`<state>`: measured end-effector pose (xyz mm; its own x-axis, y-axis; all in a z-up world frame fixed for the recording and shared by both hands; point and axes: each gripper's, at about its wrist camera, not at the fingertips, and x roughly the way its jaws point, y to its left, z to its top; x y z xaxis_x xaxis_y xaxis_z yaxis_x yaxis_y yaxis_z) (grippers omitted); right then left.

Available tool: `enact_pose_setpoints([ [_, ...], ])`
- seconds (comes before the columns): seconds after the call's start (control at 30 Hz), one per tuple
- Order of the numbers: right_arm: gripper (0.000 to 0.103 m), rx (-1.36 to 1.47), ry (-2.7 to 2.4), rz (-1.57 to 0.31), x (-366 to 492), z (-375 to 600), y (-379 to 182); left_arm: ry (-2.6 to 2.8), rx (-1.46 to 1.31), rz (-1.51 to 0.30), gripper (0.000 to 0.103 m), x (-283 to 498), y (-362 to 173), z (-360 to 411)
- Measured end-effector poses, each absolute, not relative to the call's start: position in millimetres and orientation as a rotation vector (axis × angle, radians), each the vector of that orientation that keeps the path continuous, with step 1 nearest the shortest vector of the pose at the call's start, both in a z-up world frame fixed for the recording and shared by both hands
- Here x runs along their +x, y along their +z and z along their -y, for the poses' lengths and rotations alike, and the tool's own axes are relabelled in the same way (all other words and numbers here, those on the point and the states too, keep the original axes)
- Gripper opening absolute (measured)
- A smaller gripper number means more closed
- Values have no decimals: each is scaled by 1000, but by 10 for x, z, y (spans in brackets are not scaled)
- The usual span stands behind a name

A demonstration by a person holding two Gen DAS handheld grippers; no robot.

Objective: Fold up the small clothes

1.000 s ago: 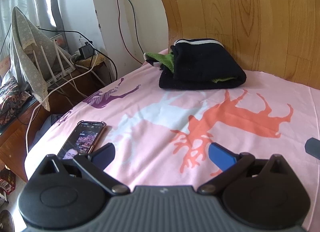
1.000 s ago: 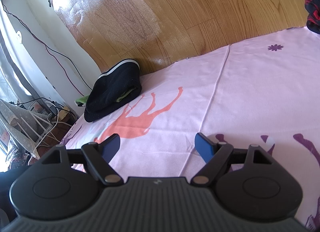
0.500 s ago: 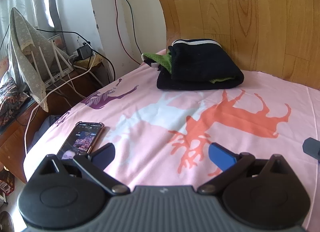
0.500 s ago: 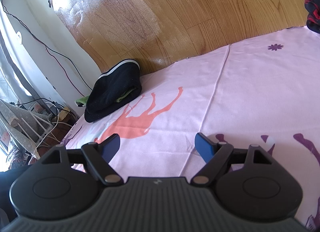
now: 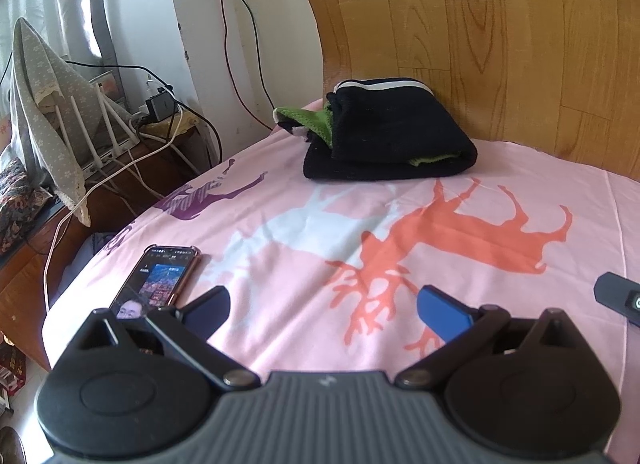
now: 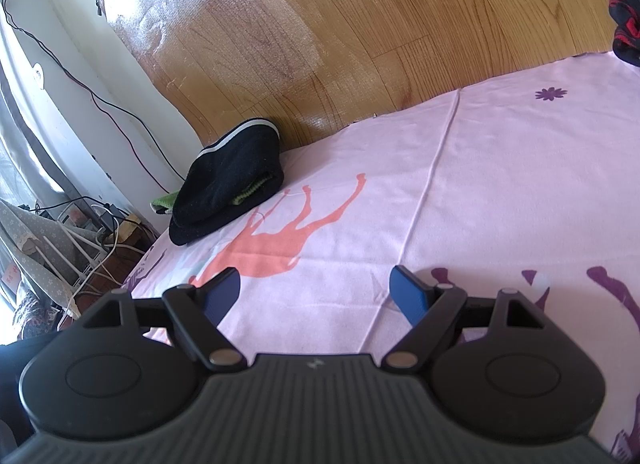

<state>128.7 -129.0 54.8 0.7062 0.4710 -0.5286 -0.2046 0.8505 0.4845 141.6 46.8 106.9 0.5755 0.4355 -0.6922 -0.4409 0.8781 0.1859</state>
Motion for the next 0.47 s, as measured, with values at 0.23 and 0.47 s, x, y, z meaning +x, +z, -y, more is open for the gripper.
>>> enact_pose_setpoints([
  [0.23,84,413,387,-692,1289,1291,547,494,-11,-809,103,1427,1085,-440],
  [0.47,84,396,363,-671,1267,1296,576,409,1,-774,103,1422,1147,-344],
])
